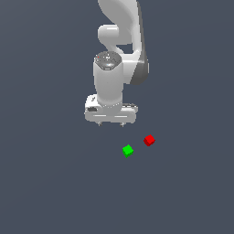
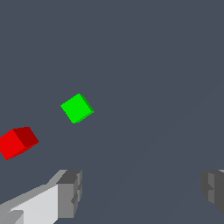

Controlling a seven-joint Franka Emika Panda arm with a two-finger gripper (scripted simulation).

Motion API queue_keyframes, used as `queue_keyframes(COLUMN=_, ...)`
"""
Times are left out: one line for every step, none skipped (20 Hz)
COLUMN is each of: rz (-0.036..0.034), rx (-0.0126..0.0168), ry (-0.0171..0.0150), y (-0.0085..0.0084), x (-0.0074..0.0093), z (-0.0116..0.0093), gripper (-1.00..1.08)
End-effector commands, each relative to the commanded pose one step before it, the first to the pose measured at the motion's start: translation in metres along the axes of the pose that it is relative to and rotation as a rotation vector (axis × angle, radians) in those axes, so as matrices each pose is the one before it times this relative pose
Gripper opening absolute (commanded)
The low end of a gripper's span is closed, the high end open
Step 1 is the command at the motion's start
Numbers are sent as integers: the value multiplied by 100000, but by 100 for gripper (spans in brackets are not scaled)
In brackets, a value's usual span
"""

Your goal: Stack the red cube on top of the green cube.

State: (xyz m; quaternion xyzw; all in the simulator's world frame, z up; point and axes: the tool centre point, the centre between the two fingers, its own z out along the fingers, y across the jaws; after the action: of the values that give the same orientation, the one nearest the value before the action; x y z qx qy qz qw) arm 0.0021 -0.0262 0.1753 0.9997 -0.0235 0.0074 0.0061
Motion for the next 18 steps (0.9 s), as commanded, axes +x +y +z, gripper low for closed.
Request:
queue_keyframes(rz=0, rx=0, ry=0, y=1, x=0, z=0, gripper=100)
queue_keyframes(rz=-138, rx=5, ry=-2, y=-48, x=12, z=23, gripper=100)
queue_keyframes(rz=-390, rx=17, ry=-7, y=-129, x=35, z=70, gripper=100)
queue_keyframes(rz=-654, rx=29, ry=-11, y=-218, x=58, z=116, gripper=100)
queue_keyframes(rz=-925, rx=41, ry=-16, y=-310, x=81, z=164, gripper=100)
queue_keyframes(rz=-1197, rx=52, ry=-21, y=-400, x=104, z=212, gripper=100)
queue_keyframes(rz=-1475, rx=63, ry=-25, y=-493, x=127, z=261, gripper=100)
queue_keyframes(rz=-1763, rx=74, ry=-30, y=-590, x=151, z=311, gripper=100)
queue_keyframes(rz=-2058, rx=85, ry=-35, y=-688, x=175, z=363, gripper=100)
queue_keyframes(rz=-2369, rx=95, ry=-40, y=-792, x=199, z=417, gripper=100)
queue_keyframes(rz=-2692, rx=105, ry=-46, y=-900, x=225, z=473, gripper=100)
queue_keyframes(rz=-3034, rx=115, ry=-52, y=-1015, x=251, z=532, gripper=100)
queue_keyframes(rz=-3397, rx=124, ry=-58, y=-1136, x=278, z=594, gripper=100)
queue_keyframes(rz=-3789, rx=131, ry=-66, y=-1267, x=306, z=661, gripper=100)
queue_keyframes(rz=-4166, rx=135, ry=-74, y=-1392, x=331, z=725, gripper=100)
queue_keyframes(rz=-4109, rx=124, ry=-75, y=-1372, x=324, z=714, gripper=100)
queue_keyframes(rz=-3902, rx=111, ry=-73, y=-1301, x=307, z=676, gripper=100)
queue_keyframes(rz=-3672, rx=100, ry=-70, y=-1223, x=289, z=635, gripper=100)
